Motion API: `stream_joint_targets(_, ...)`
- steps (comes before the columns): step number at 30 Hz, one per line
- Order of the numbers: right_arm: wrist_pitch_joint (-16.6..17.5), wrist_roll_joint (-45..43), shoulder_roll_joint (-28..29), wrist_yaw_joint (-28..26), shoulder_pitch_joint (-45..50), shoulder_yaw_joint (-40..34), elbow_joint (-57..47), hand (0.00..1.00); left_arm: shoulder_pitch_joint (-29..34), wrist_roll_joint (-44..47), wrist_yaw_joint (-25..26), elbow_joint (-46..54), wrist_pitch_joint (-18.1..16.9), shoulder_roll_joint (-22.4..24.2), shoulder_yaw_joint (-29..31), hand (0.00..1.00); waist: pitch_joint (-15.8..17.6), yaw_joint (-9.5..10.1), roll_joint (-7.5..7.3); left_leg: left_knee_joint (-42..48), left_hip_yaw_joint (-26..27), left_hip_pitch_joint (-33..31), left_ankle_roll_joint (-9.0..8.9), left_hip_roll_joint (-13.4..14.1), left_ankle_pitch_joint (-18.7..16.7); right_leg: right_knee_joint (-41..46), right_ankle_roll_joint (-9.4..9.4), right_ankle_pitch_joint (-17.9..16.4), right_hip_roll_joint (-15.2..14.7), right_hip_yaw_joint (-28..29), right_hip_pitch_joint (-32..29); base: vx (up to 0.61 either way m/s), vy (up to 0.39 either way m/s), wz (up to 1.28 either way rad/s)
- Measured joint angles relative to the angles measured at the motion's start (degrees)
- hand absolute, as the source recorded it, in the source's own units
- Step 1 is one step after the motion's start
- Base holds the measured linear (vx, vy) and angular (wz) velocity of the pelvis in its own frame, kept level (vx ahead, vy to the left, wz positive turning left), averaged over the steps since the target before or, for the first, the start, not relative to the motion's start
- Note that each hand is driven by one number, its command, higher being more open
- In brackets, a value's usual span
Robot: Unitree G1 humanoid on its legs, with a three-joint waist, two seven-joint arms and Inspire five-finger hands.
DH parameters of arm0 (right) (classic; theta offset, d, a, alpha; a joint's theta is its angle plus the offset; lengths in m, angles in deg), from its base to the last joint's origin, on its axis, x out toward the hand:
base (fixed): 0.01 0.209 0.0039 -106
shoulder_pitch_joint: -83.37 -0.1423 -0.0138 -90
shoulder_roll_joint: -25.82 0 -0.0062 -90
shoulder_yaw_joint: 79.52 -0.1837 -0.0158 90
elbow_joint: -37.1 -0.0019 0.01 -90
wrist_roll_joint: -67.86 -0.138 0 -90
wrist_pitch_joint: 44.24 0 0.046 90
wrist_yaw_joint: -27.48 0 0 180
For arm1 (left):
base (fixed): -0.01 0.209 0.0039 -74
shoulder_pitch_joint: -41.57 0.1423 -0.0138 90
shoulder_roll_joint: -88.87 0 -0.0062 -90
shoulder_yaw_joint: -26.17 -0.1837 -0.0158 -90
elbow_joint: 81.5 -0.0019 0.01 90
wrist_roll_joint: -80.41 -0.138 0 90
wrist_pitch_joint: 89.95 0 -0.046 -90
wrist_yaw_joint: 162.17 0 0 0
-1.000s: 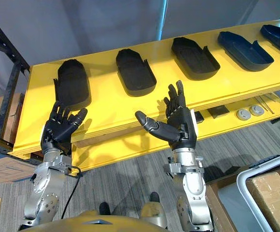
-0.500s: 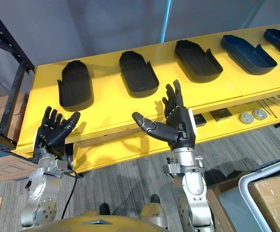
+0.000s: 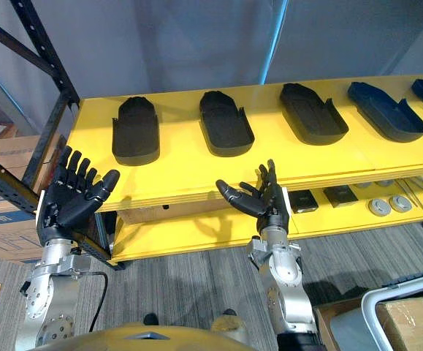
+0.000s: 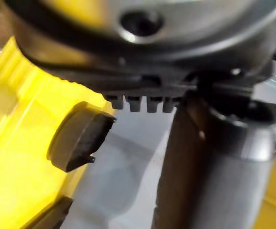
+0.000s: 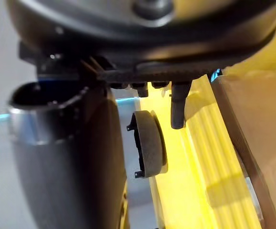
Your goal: Walk over and take three plastic housings, then place them on the shelf
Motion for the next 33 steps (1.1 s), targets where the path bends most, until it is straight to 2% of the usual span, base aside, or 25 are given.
stream_joint_targets(6,0.78,0.04,-0.59,0.84,-2.27,-0.46,2.82,1.0,-0.28,0.13,-1.36,0.4,-0.21,-0.22,0.27,1.0,-1.08,0.51,1.02,-1.57,-0.15,-0.05,-0.23,0.08,1.97,0.0,-0.16,-0.06,0.13,-1.5,0.01,-0.01,-0.007,0.12)
stream_joint_targets(13,0.75,0.22,-0.59,2.35,-3.51,-1.35,3.17,1.0,-0.54,0.15,-1.53,0.4,-0.23,-0.24,0.43,1.0,-1.41,1.16,0.44,-2.56,-0.58,-0.04,-0.1,0.14,2.75,-0.09,-0.11,0.01,0.14,-1.91,-0.03,0.0,-0.003,0.04)
stream_joint_targets(15,0.6,0.68,-0.54,2.25,-3.27,-1.34,0.8,1.0,-0.54,-0.11,-0.83,0.4,-0.48,-0.25,0.55,1.0,-1.43,1.22,0.42,-2.59,-0.57,-0.09,-0.1,0.19,2.75,-0.16,-0.07,0.03,0.12,-1.84,-0.06,0.0,-0.002,0.02)
stream_joint_targets(18,1.13,4.84,-0.24,2.73,0.66,-2.31,-8.64,1.0,-0.32,-6.2,3.21,0.39,-1.13,-0.09,2.46,1.0,-1.41,1.43,0.39,-2.61,-0.47,-0.17,-0.15,0.21,2.68,-0.29,-0.07,0.03,0.16,-1.59,-0.13,0.0,0.0,0.0)
stream_joint_targets(19,1.89,5.39,-0.03,3.07,1.79,-2.62,-10.71,1.0,-0.13,-7.03,4.05,0.39,-1.13,0.04,3.43,1.0,-1.39,1.37,0.36,-2.61,-0.4,-0.18,-0.17,0.22,2.65,-0.36,-0.07,0.03,0.17,-1.52,-0.16,0.02,-0.002,-0.06)
stream_joint_targets(21,6.52,6.96,1.77,4.75,5.72,-5.69,-16.54,1.0,1.2,-8.91,7.06,0.39,-1.42,0.62,6.79,1.0,-1.27,1.23,0.16,-2.5,0.15,-0.13,-0.18,0.25,2.26,-0.6,-0.06,0.02,0.19,-1.26,-0.24,0.01,0.002,-0.14)
stream_joint_targets(22,11.09,6.74,3.57,6.13,8.18,-9.43,-18.85,1.0,3.17,-10.71,8.63,0.24,-2.57,1.08,9.19,1.0,-1.24,1.15,-0.09,-2.41,0.93,-0.02,-0.22,0.25,1.88,-0.81,-0.05,0.02,0.19,-0.72,-0.41,0.01,0.01,-0.18)
stream_joint_targets(25,17.43,6.59,6.14,6.95,13.38,-17.45,-19.98,1.0,7.06,-11.42,8.12,0.16,-5.91,2.24,12.61,1.0,-1.27,0.89,-0.62,-2.38,1.82,-0.04,-0.21,0.21,1.42,-0.98,-0.03,0.02,0.16,0.16,-0.93,0.01,0.011,-0.17)
stream_joint_targets(28,19.82,6.63,7.7,7.8,18.94,-22.72,-17.32,1.0,10.23,-13.26,3.43,-0.03,-10.2,2.65,13.67,1.0,-1.09,0.05,-0.95,-2.41,2.31,-0.02,-0.21,0.2,1.16,-1.14,0.0,0.0,0.16,0.56,-1.15,0.02,0.007,-0.08)
stream_joint_targets(31,20.08,6.86,8.72,9.98,22.07,-23.27,-9.4,1.0,11.21,-13.28,-0.33,-0.94,-12.95,2.68,13.66,1.0,-1.12,-0.59,-0.73,-2.36,2.92,0.08,-0.27,0.23,0.85,-1.21,0.01,-0.01,0.23,1.22,-1.38,0.0,0.002,-0.1)
stream_joint_targets(33,20.01,7.06,9.54,11.75,23.13,-23.24,-3.52,1.0,11.06,-13.14,-0.76,-2.73,-14.67,2.69,13.61,1.0,-1.35,-0.62,-0.19,-2.37,3.32,0.05,-0.25,0.23,0.72,-1.2,0.02,-0.01,0.24,1.58,-1.66,-0.01,0.003,-0.1)
